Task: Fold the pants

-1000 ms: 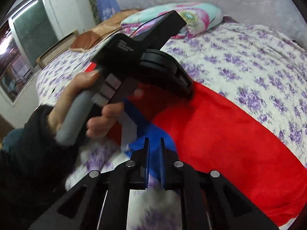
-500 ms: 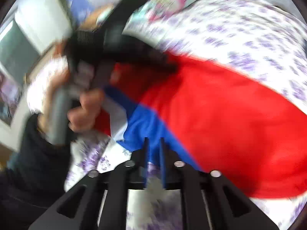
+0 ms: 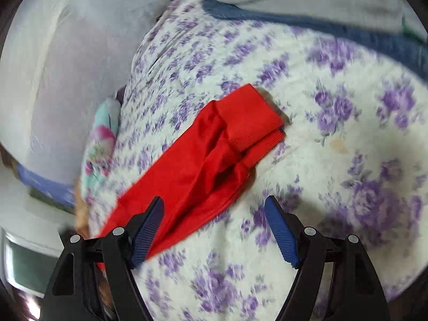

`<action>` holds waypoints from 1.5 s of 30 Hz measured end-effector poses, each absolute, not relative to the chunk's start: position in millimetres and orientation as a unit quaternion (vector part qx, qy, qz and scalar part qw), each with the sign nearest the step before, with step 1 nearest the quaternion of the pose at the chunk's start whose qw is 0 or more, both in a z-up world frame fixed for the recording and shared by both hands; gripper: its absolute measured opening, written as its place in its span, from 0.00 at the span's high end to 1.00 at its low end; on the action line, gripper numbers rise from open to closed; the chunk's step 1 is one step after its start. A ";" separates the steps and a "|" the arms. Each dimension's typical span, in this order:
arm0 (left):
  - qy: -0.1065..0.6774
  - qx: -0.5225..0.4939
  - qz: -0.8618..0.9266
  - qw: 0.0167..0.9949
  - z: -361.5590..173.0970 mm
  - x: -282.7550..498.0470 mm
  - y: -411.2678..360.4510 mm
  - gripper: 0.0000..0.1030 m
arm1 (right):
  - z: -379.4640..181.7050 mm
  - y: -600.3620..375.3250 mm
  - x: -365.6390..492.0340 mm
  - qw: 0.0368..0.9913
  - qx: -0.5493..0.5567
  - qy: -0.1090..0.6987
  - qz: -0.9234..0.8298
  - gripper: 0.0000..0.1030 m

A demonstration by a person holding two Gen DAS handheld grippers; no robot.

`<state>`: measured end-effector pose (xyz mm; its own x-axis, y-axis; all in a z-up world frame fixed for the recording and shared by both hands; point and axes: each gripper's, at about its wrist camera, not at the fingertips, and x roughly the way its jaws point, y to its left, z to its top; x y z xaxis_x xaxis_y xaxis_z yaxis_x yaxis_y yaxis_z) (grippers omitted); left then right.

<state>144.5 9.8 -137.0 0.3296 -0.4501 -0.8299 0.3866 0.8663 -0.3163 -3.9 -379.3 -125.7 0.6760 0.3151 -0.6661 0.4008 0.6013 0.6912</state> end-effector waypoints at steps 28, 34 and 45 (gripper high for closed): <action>0.539 -0.003 -0.303 0.786 -126.7 151.2 -175.9 0.90 | -156.4 -364.0 38.2 0.886 0.263 0.381 -0.021 0.75; 0.541 0.003 -0.288 0.790 -142.3 158.9 -191.7 0.90 | -156.7 -362.5 38.7 0.889 0.253 0.380 -0.019 0.75; 0.524 0.019 -0.292 0.800 -141.7 153.4 -191.2 0.90 | -154.4 -359.3 41.7 0.890 0.240 0.387 -0.033 0.74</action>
